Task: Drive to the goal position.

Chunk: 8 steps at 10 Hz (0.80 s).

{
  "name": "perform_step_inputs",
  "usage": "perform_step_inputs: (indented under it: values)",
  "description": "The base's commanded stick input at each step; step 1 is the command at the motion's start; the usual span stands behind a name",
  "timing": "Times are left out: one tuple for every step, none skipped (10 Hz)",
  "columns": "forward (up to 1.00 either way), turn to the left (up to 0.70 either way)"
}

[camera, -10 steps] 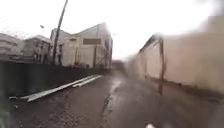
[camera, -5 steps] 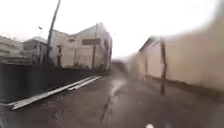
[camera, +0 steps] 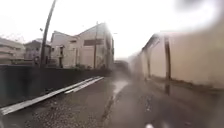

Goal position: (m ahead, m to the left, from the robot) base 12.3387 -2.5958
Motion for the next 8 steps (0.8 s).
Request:
perform_step_inputs:
  values:
    - [0.5, -0.2]
    - [0.5, -0.19]
    - [0.5, -0.19]
    - [0.5, -0.19]
    - [0.5, 0.07]
    - [0.5, 0.07]
    - [0.5, 0.07]
    - [0.5, 0.07]
